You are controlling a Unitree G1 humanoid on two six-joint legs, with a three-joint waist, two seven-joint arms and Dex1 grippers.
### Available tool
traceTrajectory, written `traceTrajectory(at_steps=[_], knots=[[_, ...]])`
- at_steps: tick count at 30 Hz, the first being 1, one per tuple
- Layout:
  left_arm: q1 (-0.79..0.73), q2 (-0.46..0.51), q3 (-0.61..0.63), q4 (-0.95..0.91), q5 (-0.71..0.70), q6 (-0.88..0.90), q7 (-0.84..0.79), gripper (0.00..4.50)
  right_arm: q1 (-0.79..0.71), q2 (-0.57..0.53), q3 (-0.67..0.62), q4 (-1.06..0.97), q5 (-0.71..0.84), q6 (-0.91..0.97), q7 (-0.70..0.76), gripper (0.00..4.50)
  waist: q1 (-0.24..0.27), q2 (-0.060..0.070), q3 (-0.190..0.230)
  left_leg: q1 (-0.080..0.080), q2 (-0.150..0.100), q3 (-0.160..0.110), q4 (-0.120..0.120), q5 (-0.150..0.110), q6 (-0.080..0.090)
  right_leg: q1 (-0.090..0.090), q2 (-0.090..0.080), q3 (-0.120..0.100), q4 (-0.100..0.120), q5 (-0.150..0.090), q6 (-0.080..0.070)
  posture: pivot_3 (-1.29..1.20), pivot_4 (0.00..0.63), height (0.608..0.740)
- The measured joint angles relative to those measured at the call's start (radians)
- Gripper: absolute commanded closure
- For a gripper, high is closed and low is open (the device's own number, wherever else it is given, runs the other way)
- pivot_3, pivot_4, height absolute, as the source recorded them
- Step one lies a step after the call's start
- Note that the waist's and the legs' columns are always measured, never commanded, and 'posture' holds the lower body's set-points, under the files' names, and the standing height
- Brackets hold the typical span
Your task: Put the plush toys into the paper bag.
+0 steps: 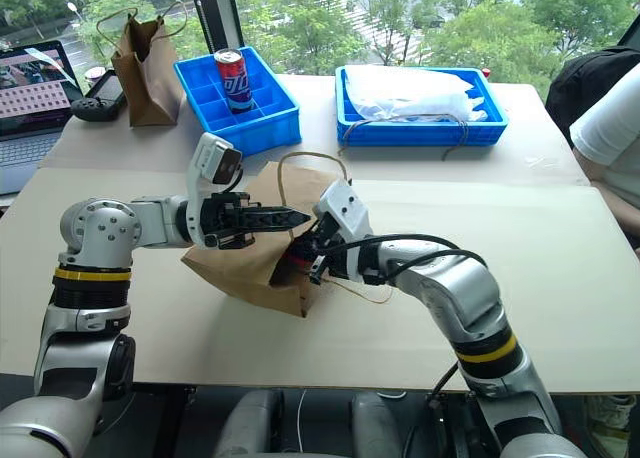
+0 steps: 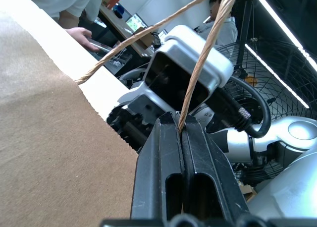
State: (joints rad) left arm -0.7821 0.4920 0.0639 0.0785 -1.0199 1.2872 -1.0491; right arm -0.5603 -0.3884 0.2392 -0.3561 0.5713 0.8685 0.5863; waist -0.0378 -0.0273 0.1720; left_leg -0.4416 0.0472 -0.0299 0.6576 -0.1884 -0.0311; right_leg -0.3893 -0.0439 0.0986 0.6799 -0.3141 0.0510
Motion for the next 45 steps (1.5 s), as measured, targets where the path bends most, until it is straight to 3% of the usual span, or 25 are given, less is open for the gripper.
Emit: traceTrajectory(at_steps=[1,8,11,15,19,25,28,32,41,45], knots=[[0.0,0.0,0.001,-0.001,-0.001,0.0,0.002,4.5,0.0,0.017,-0.003,0.013,-0.001,-0.017,0.001,3.45,-0.001,0.0,0.0,0.0,0.0,0.0,0.0,0.0,0.0,0.0,0.0,0.0,0.0,0.0,0.0,0.0,0.15,0.707],[0.003,0.001,0.006,-0.002,-0.002,0.0,0.011,4.5,0.022,0.037,-0.014,0.026,-0.001,-0.036,0.012,0.94,-0.002,0.0,0.0,0.0,0.0,0.0,0.0,0.0,0.0,0.0,0.0,0.0,0.0,0.0,0.0,0.0,0.15,0.707],[0.004,0.002,0.008,-0.002,-0.002,0.0,0.011,4.5,0.051,-0.004,-0.041,-0.018,0.002,-0.022,0.004,0.03,0.0,0.0,0.0,0.0,0.0,0.0,0.0,0.0,0.0,0.0,0.0,-0.001,0.0,0.0,0.0,0.0,0.15,0.707],[0.005,0.006,0.012,-0.002,-0.002,-0.001,0.01,4.5,0.113,-0.109,-0.137,-0.099,0.022,0.024,0.0,0.03,0.004,0.0,0.0,0.0,0.0,0.0,0.0,0.0,0.0,0.0,0.0,-0.001,0.0,0.0,0.0,0.0,0.15,0.707],[0.007,0.004,0.011,-0.001,-0.001,-0.002,0.009,4.5,0.216,-0.166,-0.331,-0.177,0.153,0.123,-0.012,0.03,0.002,0.0,0.0,0.0,0.0,0.0,0.0,0.0,0.0,0.0,0.0,0.0,0.0,0.0,0.0,0.0,0.15,0.707],[0.01,0.006,0.013,0.005,0.001,-0.012,0.006,4.5,0.412,-0.162,-0.613,-0.17,0.4,0.305,-0.116,0.03,0.001,0.0,0.0,0.0,0.0,0.0,0.0,0.0,0.0,0.001,0.0,0.0,0.0,0.0,0.0,0.0,0.15,0.707],[0.01,0.005,0.013,0.006,0.001,-0.02,0.005,4.5,0.468,-0.082,-0.705,-0.109,0.49,0.327,-0.198,0.03,-0.005,0.0,0.0,0.001,0.0,0.0,0.0,0.0,0.0,0.001,0.001,0.0,0.0,0.0,0.0,0.0,0.15,0.707],[0.01,0.004,0.013,0.006,0.001,-0.022,0.006,4.5,0.494,-0.028,-0.716,-0.025,0.517,0.331,-0.26,0.03,-0.008,0.0,0.0,0.001,0.0,0.001,0.0,0.0,0.0,0.001,0.001,0.001,0.0,0.0,0.0,0.0,0.15,0.707],[0.035,0.01,0.029,-0.003,0.0,-0.025,0.014,4.5,0.495,0.023,-0.569,0.033,0.439,0.22,-0.217,0.03,-0.009,0.0,0.0,0.001,0.001,0.0,0.0,0.0,0.0,0.001,0.001,0.001,0.0,0.0,0.0,0.0,0.15,0.707],[0.043,0.02,0.041,-0.016,-0.001,-0.024,0.022,4.5,0.494,0.064,-0.558,0.054,0.454,0.206,-0.21,0.95,-0.009,0.0,0.0,0.001,0.001,0.0,0.0,0.0,0.0,0.001,0.001,0.001,0.0,0.0,0.0,0.0,0.15,0.707]])
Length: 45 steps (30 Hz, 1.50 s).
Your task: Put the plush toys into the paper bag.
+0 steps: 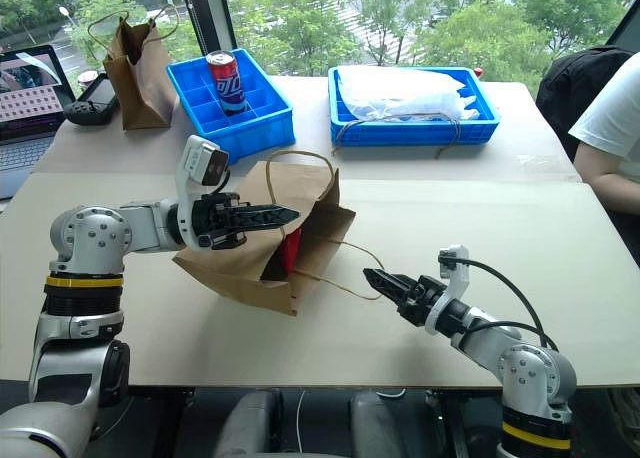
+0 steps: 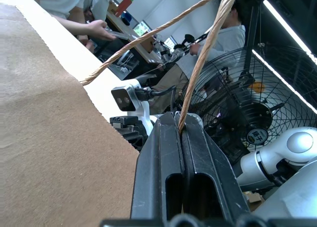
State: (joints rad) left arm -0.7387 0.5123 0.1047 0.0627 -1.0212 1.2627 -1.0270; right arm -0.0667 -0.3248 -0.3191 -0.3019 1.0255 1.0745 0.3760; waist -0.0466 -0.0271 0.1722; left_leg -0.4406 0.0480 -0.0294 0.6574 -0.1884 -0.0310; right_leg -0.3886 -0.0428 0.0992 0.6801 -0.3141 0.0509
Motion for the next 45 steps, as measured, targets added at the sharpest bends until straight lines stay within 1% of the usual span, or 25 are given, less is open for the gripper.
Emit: traceTrajectory(at_steps=[1,2,3,6,9,10,14,18,19,21,23,28,31,36,41,45], knots=[[0.002,0.0,0.003,-0.008,0.0,0.0,0.003,4.5,0.003,0.009,0.004,0.004,0.017,0.003,0.007,1.42,0.001,0.0,0.0,0.0,0.0,0.0,0.0,0.0,0.0,0.0,0.0,0.0,0.0,0.0,0.0,0.0,0.15,0.707],[0.004,0.0,0.008,-0.01,-0.001,0.0,0.006,4.5,0.003,0.017,0.003,0.006,0.039,0.004,0.013,1.69,0.002,0.0,0.0,0.0,0.0,0.0,0.0,0.0,0.0,0.0,0.0,0.0,0.0,0.0,0.0,0.0,0.15,0.707],[0.006,0.0,0.011,-0.011,-0.001,0.0,0.009,4.5,0.003,0.018,-0.001,0.006,0.065,0.005,0.017,2.13,0.003,0.0,0.0,0.0,0.0,0.0,0.0,0.0,0.0,0.0,0.0,0.0,0.0,0.0,0.0,0.0,0.15,0.707],[0.01,0.0,0.017,-0.013,-0.002,0.001,0.015,4.5,0.002,0.015,-0.017,0.006,0.138,0.007,0.021,3.09,0.005,0.0,0.0,0.0,0.0,0.0,0.0,0.0,0.0,0.0,0.0,0.0,0.0,0.0,0.0,0.0,0.15,0.707],[0.011,0.0,0.017,-0.015,-0.002,0.001,0.017,4.5,-0.004,0.01,-0.038,0.003,0.235,0.007,0.02,4.17,0.004,0.0,0.0,0.0,0.0,0.0,0.0,0.0,0.0,0.0,0.0,0.0,0.0,0.0,0.0,0.0,0.15,0.707],[0.011,0.0,0.017,-0.015,-0.001,0.0,0.017,4.5,-0.01,0.006,-0.047,0.0,0.263,0.006,0.016,4.46,0.004,0.0,0.0,0.0,0.0,0.0,0.0,0.0,0.0,0.0,0.0,0.0,0.0,0.0,0.0,0.0,0.15,0.707],[-0.003,0.0,0.012,0.002,0.02,-0.038,0.013,4.5,-0.11,-0.012,-0.059,-0.05,0.442,-0.018,-0.034,4.46,0.0,0.0,0.0,0.0,0.0,0.0,0.0,0.0,0.0,0.0,0.0,0.0,0.0,0.0,0.0,0.0,0.15,0.707],[-0.064,-0.015,-0.001,0.072,0.081,-0.108,0.02,4.5,-0.269,-0.013,-0.032,-0.099,0.573,-0.085,-0.13,4.46,0.004,0.0,0.0,0.0,0.0,0.0,0.0,0.0,0.0,0.0,0.0,0.0,0.0,0.0,0.0,0.0,0.15,0.707],[-0.08,-0.019,0.0,0.09,0.086,-0.113,0.02,4.5,-0.297,-0.013,-0.02,-0.098,0.582,-0.096,-0.154,4.46,0.007,0.0,0.0,-0.001,0.0,0.0,0.0,0.0,0.0,0.0,0.0,0.0,-0.001,0.0,0.0,0.0,0.15,0.707],[-0.139,-0.041,0.005,0.149,0.101,-0.145,0.023,4.5,-0.407,-0.012,0.024,-0.08,0.59,-0.124,-0.212,4.46,0.007,0.001,0.002,-0.003,-0.001,0.0,0.0,0.0,0.0,-0.002,-0.001,0.0,-0.001,0.0,0.0,0.0,0.15,0.707],[-0.178,-0.052,0.004,0.168,0.116,-0.172,0.018,4.5,-0.482,-0.013,0.053,-0.08,0.604,-0.143,-0.246,4.46,0.008,0.001,0.001,-0.002,-0.001,-0.001,0.0,0.0,0.0,-0.001,-0.001,-0.001,-0.001,0.0,0.0,0.0,0.15,0.707],[-0.19,-0.06,-0.014,0.235,0.167,-0.223,-0.006,4.5,-0.552,-0.052,0.077,-0.058,0.63,-0.163,-0.309,4.46,0.008,0.001,0.002,-0.004,-0.001,0.0,-0.005,0.0,0.0,-0.004,-0.001,-0.001,-0.002,0.0,0.0,0.0,0.15,0.707],[-0.197,-0.089,-0.029,0.257,0.19,-0.249,-0.02,4.5,-0.614,-0.074,0.079,-0.058,0.657,-0.186,-0.344,4.46,0.008,0.001,0.002,-0.004,-0.001,-0.001,-0.005,0.0,0.0,-0.005,-0.001,-0.001,-0.001,0.0,0.0,0.0,0.15,0.707],[-0.205,-0.097,-0.044,0.26,0.21,-0.258,-0.035,4.5,-0.619,-0.106,0.09,-0.061,0.683,-0.198,-0.383,4.46,0.007,0.001,0.002,-0.004,-0.001,0.0,-0.006,0.001,0.0,-0.005,-0.001,-0.001,-0.002,0.0,0.0,0.0,0.15,0.707],[-0.21,-0.113,-0.054,0.271,0.227,-0.25,-0.032,4.5,-0.542,-0.126,0.104,-0.074,0.687,-0.206,-0.418,4.46,0.007,0.001,0.002,-0.004,-0.001,0.0,-0.006,0.001,0.001,-0.005,-0.001,-0.001,-0.002,0.0,0.0,0.0,0.15,0.707],[-0.234,-0.115,-0.049,0.282,0.228,-0.22,-0.031,4.5,-0.518,-0.139,0.104,-0.088,0.697,-0.23,-0.443,4.46,0.007,0.001,0.002,-0.004,-0.001,-0.001,-0.006,0.001,0.001,-0.005,-0.001,-0.001,-0.002,0.0,0.0,0.0,0.15,0.707]])
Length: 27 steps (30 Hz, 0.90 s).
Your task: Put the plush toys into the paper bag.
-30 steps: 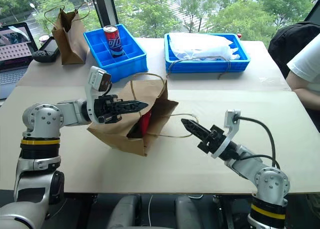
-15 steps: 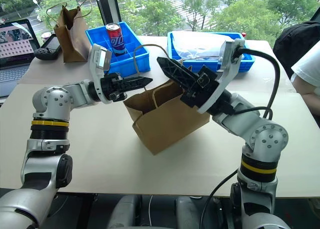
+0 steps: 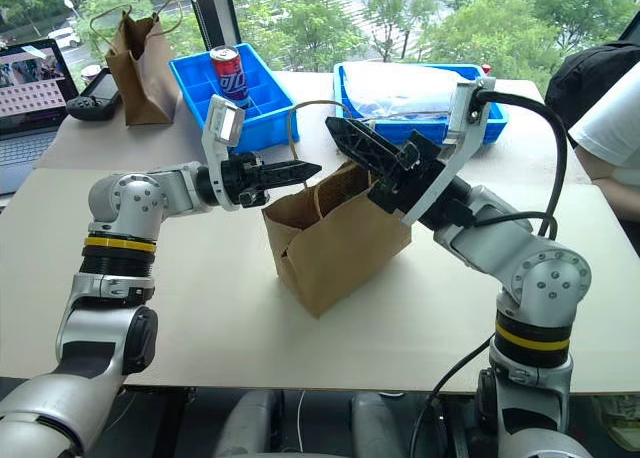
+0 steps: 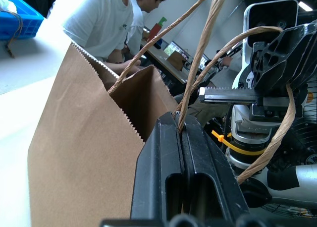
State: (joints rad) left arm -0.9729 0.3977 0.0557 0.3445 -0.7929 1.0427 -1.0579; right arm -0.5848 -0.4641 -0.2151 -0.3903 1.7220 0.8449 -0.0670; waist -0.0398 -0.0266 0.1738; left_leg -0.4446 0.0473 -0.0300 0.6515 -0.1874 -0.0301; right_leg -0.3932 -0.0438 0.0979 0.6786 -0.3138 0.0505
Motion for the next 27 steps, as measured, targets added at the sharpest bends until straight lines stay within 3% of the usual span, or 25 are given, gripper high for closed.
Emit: traceTrajectory(at_steps=[5,8,11,16,18,24,25,27], knots=[[-0.015,0.001,0.004,-0.006,-0.005,0.012,-0.016,4.5,0.025,-0.051,0.005,-0.026,0.007,-0.008,-0.003,4.46,-0.001,0.0,0.0,0.0,0.0,0.0,0.0,0.0,0.0,0.0,0.0,0.0,0.0,0.0,0.0,0.0,0.15,0.707],[-0.015,0.006,-0.005,-0.006,0.004,0.028,-0.018,3.7,0.066,-0.066,0.019,-0.031,-0.005,-0.007,0.0,4.5,-0.001,0.0,0.0,0.0,0.0,0.0,0.0,0.0,0.0,0.0,0.0,0.0,0.0,0.0,0.0,0.0,0.15,0.707],[-0.012,0.024,-0.032,-0.013,0.012,0.037,-0.041,2.56,0.075,-0.084,0.034,-0.032,-0.011,-0.007,0.001,4.5,-0.003,0.0,0.0,0.0,0.0,0.0,0.0,0.0,0.0,0.0,0.0,0.0,0.0,0.0,0.0,0.0,0.15,0.707],[-0.004,0.088,-0.054,-0.035,0.041,0.028,-0.081,0.82,0.093,-0.115,0.042,-0.031,-0.013,-0.007,0.006,3.06,-0.003,0.0,0.0,0.001,0.0,0.0,-0.001,0.001,0.0,0.0,0.0,0.0,0.0,0.0,0.0,0.0,0.15,0.707],[-0.006,0.125,-0.05,-0.034,0.044,0.029,-0.093,0.06,0.104,-0.144,0.04,-0.032,-0.012,-0.005,0.019,2.29,-0.002,0.0,0.0,0.0,0.0,0.0,-0.001,0.001,0.0,0.0,0.0,0.0,0.0,0.0,0.0,0.0,0.15,0.707],[-0.034,0.241,-0.007,-0.059,0.039,0.049,-0.137,0.0,0.168,-0.3,-0.022,-0.034,-0.008,0.025,0.088,0.28,0.002,0.0,0.0,0.0,0.0,0.0,-0.001,0.001,0.0,0.0,0.0,0.0,-0.002,0.0,0.0,0.0,0.15,0.707],[-0.037,0.259,0.003,-0.064,0.039,0.049,-0.144,0.0,0.177,-0.33,-0.046,-0.036,-0.005,0.032,0.107,0.05,0.003,0.0,0.0,0.0,0.0,0.0,-0.001,0.001,0.0,0.001,0.0,0.0,-0.002,0.0,0.0,0.0,0.15,0.707],[-0.039,0.281,0.019,-0.062,0.041,0.045,-0.146,0.0,0.21,-0.393,-0.096,-0.039,0.02,0.045,0.153,0.05,0.004,0.0,0.0,0.0,0.0,0.0,-0.001,0.001,0.0,0.001,0.0,0.0,-0.002,0.0,0.0,0.0,0.15,0.707]])
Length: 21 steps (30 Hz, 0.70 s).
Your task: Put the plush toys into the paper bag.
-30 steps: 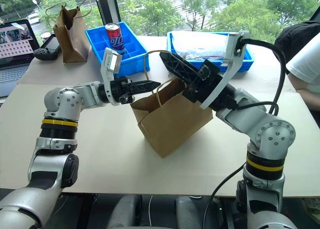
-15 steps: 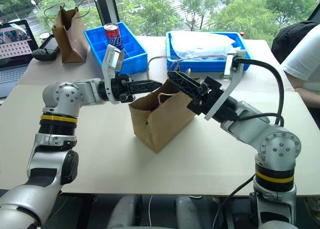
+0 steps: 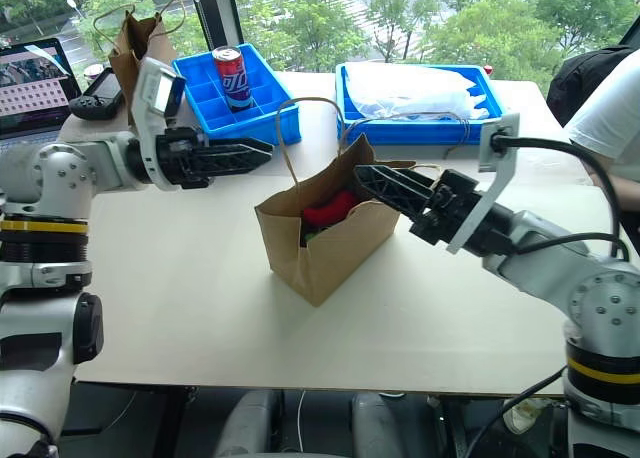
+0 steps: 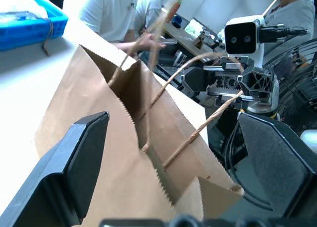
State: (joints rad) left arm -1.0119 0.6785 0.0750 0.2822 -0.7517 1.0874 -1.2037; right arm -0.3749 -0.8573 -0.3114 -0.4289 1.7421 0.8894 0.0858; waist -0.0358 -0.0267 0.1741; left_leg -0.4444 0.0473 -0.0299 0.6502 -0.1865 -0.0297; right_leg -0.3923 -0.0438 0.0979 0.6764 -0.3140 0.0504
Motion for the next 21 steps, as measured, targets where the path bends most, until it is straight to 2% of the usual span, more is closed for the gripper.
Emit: traceTrajectory(at_steps=[5,9,12,14,17,19,21], knots=[[0.013,0.043,0.02,0.009,0.006,-0.029,-0.015,0.0,0.081,-0.115,-0.096,-0.02,0.009,0.045,0.117,0.05,-0.001,0.0,0.0,0.0,0.0,0.0,0.0,0.0,0.0,0.0,0.0,0.0,0.0,0.0,0.0,0.0,0.15,0.707],[0.154,0.125,0.017,-0.074,0.022,-0.118,-0.114,0.0,0.238,-0.194,-0.21,-0.035,-0.026,0.114,0.248,0.05,-0.006,0.0,0.0,0.002,0.001,0.001,-0.003,0.0,0.0,0.001,0.0,0.001,-0.001,0.0,0.0,0.0,0.15,0.707],[0.227,0.139,0.021,-0.111,0.034,-0.171,-0.127,0.0,0.319,-0.234,-0.228,-0.091,-0.184,0.117,0.326,0.74,-0.002,0.0,0.0,0.003,0.001,0.001,-0.002,0.001,0.0,0.002,0.0,0.0,-0.001,0.0,-0.001,0.0,0.15,0.707],[0.282,0.147,0.034,-0.155,0.06,-0.249,-0.124,0.0,0.352,-0.243,-0.205,-0.142,-0.304,0.106,0.352,1.44,-0.002,0.0,0.0,0.003,0.001,0.001,-0.002,0.002,-0.001,0.002,0.0,0.0,-0.001,0.0,-0.001,0.0,0.15,0.707],[0.39,0.15,0.065,-0.231,0.083,-0.351,-0.119,0.0,0.374,-0.236,-0.092,-0.232,-0.48,0.059,0.387,2.48,-0.005,0.0,0.0,0.004,0.001,0.001,-0.002,0.002,-0.001,0.002,0.0,0.001,-0.001,0.0,-0.002,0.0,0.15,0.707],[0.439,0.139,0.071,-0.284,0.08,-0.361,-0.112,0.0,0.34,-0.186,0.002,-0.26,-0.588,0.007,0.391,3.06,-0.005,0.0,0.0,0.004,0.001,0.001,-0.002,0.002,-0.001,0.002,0.0,0.001,-0.001,0.0,-0.002,0.0,0.15,0.707],[0.471,0.12,0.072,-0.338,0.061,-0.358,-0.095,0.0,0.289,-0.126,0.095,-0.265,-0.694,-0.052,0.39,3.89,-0.004,0.0,0.0,0.004,0.001,0.001,-0.002,0.003,-0.001,0.002,0.0,0.001,-0.001,0.0,-0.002,0.0,0.15,0.707]])
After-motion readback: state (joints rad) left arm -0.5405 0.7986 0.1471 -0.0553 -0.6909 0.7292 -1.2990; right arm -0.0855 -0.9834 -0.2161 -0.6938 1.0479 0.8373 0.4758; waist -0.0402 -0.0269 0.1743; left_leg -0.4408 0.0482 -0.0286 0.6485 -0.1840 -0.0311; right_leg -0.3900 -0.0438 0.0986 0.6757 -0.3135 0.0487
